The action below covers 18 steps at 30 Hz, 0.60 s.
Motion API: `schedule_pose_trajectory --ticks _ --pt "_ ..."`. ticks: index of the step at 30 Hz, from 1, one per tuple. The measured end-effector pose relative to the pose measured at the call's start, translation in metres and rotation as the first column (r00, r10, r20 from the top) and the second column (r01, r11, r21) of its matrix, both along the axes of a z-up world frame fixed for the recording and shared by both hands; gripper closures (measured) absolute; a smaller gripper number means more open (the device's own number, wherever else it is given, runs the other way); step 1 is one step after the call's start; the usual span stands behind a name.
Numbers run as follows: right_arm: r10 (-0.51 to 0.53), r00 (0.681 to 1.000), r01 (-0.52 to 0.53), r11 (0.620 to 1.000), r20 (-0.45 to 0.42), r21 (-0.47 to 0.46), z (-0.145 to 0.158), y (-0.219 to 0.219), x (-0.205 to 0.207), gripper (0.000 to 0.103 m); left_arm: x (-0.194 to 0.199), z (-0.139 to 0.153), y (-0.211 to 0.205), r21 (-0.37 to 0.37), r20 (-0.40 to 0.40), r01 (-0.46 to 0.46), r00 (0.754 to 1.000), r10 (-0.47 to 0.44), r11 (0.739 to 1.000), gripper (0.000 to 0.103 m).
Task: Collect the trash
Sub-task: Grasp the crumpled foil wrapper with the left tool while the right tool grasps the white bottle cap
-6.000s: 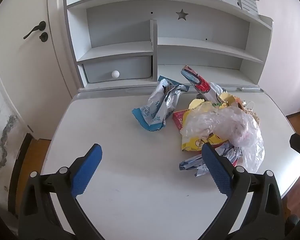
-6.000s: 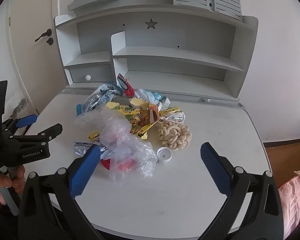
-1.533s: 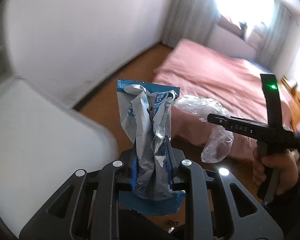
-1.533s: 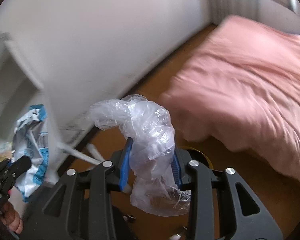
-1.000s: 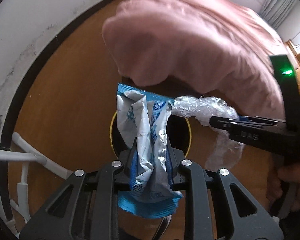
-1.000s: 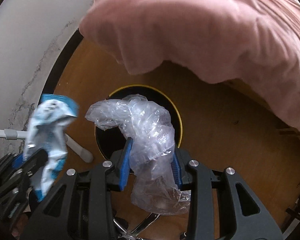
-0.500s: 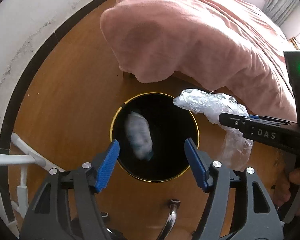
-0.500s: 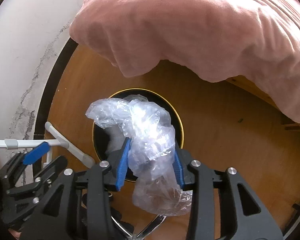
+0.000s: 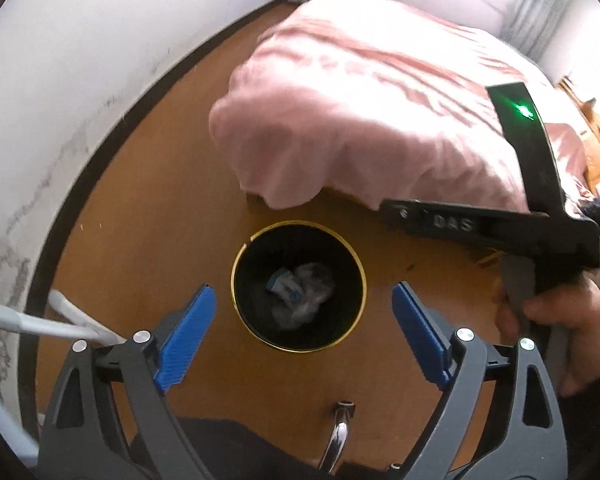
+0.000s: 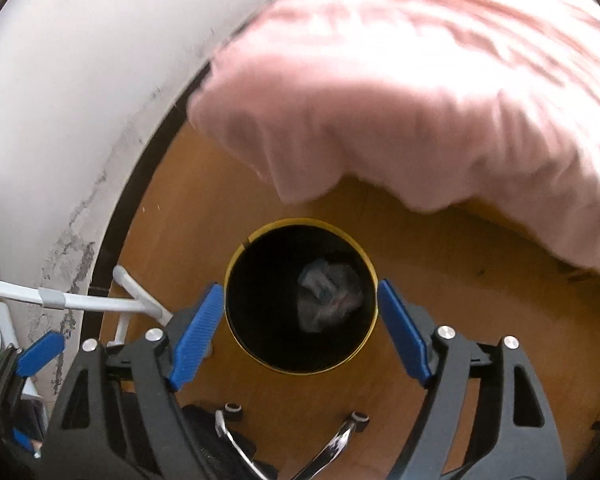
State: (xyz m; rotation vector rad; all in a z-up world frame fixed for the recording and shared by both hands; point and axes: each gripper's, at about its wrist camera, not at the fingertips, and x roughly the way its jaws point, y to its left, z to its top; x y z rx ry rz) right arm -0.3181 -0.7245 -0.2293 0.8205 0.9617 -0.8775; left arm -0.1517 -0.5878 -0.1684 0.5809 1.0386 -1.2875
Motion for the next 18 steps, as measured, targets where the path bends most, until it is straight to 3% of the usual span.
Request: schedule_pose_trajectory --ticks 4,7,9,11,13,15,18 --pt "0.057 0.997 -0.047 0.986 0.054 -0.162 0.079 0.032 0.012 0.018 0.002 0.069 0.041 -0.097 0.045 0.002 0.999 0.003 0.995 0.013" --pt "0.136 0.986 -0.110 0.963 0.093 -0.247 0.124 0.064 0.032 0.017 0.019 0.119 0.090 -0.167 0.089 -0.055 0.994 0.071 0.984 0.012" --pt "0.236 0.963 -0.191 0.939 0.130 -0.287 0.154 0.097 0.059 0.015 0.037 0.144 0.129 -0.209 0.119 -0.108 0.984 0.135 0.972 0.012" --pt "0.368 0.914 -0.307 0.902 0.171 -0.302 0.176 0.135 0.094 0.015 0.058 0.161 0.170 -0.239 0.162 -0.182 0.961 0.225 0.954 0.012" --pt "0.468 0.863 -0.400 0.863 0.190 -0.308 0.187 0.166 0.124 0.015 0.079 0.173 0.216 -0.259 0.208 -0.266 0.923 0.323 0.928 0.012" --pt "0.585 0.787 -0.512 0.796 0.195 -0.322 0.195 0.210 0.164 0.015 0.101 0.179 0.265 -0.265 0.255 -0.363 0.867 0.429 0.893 0.012" --pt "0.725 0.662 -0.656 0.683 0.192 -0.321 0.198 0.275 0.219 0.015 0.134 0.181 0.357 -0.262 0.316 -0.547 0.730 0.606 0.795 0.012"
